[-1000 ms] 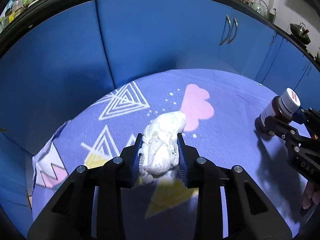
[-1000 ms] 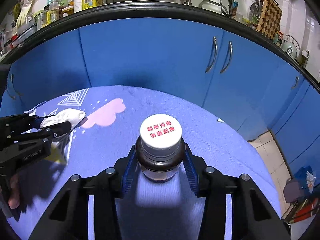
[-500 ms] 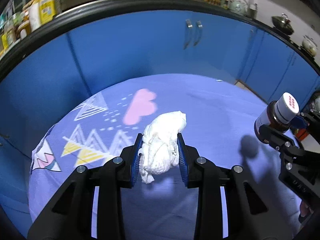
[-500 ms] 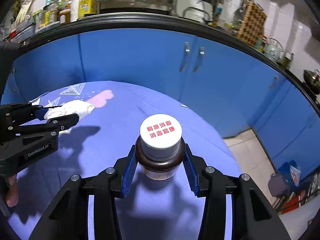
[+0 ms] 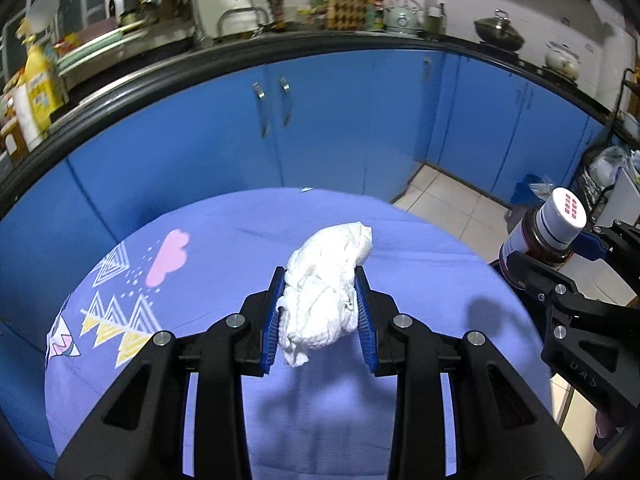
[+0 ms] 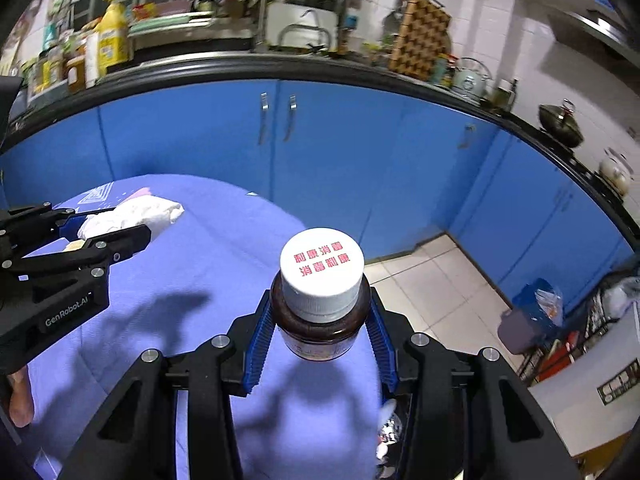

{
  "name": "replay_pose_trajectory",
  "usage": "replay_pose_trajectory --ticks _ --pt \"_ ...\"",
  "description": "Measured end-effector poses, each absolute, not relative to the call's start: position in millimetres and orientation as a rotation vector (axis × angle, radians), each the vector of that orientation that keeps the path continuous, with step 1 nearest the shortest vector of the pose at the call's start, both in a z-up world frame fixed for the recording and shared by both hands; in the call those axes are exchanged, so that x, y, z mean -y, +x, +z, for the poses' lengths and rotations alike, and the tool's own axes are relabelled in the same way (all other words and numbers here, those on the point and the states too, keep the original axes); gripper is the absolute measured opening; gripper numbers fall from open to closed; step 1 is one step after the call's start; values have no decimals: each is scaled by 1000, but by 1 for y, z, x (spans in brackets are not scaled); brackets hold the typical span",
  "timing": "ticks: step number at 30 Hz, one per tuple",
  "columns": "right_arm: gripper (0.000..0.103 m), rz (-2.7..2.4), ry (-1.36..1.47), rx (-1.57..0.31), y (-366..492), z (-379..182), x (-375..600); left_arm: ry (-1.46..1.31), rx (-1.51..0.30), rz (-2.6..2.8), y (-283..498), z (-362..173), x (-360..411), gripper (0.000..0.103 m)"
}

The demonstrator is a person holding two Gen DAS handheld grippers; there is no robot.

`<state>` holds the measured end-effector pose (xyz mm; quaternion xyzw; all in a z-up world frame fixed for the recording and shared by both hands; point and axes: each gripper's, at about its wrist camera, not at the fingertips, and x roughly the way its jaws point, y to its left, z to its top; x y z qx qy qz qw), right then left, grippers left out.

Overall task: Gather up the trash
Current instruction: 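Carry the white tissue and brown bottle over the black bin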

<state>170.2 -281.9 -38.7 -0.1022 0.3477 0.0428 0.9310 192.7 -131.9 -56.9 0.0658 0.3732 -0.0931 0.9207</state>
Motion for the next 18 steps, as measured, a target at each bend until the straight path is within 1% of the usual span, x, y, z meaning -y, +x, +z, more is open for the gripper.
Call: replay_pose_trajectory --ticks 11,18 --pt "43 -1 -177 -699 159 -34 344 186 -742 -251 191 -47 198 34" --pt "43 -62 -178 -738 155 -42 383 186 -774 -301 192 -53 238 34"
